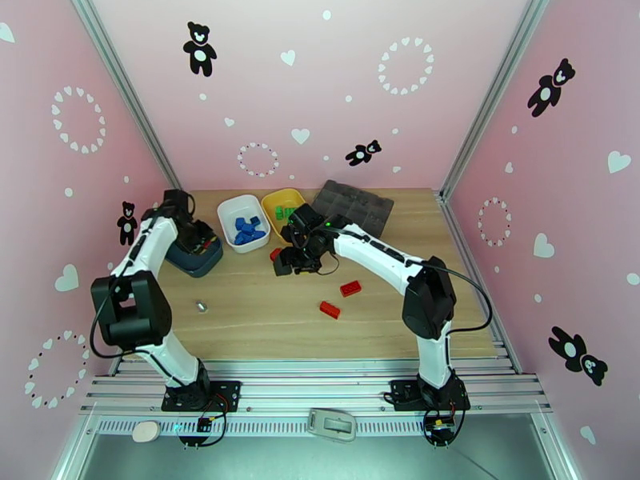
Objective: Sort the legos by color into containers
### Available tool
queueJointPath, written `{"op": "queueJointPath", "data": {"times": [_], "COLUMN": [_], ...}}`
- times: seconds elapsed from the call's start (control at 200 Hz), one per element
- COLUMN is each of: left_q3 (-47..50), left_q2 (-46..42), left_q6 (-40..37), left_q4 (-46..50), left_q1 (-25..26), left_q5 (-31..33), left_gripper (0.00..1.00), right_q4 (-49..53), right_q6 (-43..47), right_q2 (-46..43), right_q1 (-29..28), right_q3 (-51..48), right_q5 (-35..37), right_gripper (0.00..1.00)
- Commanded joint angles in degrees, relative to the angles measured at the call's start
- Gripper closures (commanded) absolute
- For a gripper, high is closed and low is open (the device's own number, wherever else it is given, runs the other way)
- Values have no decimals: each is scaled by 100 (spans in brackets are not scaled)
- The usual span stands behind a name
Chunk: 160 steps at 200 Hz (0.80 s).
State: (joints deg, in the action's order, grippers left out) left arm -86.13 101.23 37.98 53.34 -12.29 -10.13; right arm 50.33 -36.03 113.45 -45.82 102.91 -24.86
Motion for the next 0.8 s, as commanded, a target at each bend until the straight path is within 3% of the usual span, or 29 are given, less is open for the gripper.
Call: {"op": "queueJointPath", "data": {"times": [0.0, 0.135, 0.35, 0.566, 0.796], "left_q3": [-330, -644, -802, -481, 296], "left_q2": [302, 632, 689, 259, -405], "left_q6": [-150, -248, -326, -505, -554], "left_q4": [105, 193, 288, 372, 366], "left_q1": [-201, -308, -309, -10, 1239], "left_q5": [-100, -53, -57, 78, 429], "left_gripper": [68, 61, 31, 26, 24], "right_q4": [227, 155, 156, 272, 364], "right_q6": [14, -54, -58, -21, -77], "right_q2": [-225, -473, -788, -1012, -1090], "right_q1": [54, 147, 263, 381, 468], "right_q3": [-160, -489, -959, -1326, -1712], "right_q5": [242, 338, 547, 810, 1084], "right_gripper": [33, 33, 30, 28, 27]}}
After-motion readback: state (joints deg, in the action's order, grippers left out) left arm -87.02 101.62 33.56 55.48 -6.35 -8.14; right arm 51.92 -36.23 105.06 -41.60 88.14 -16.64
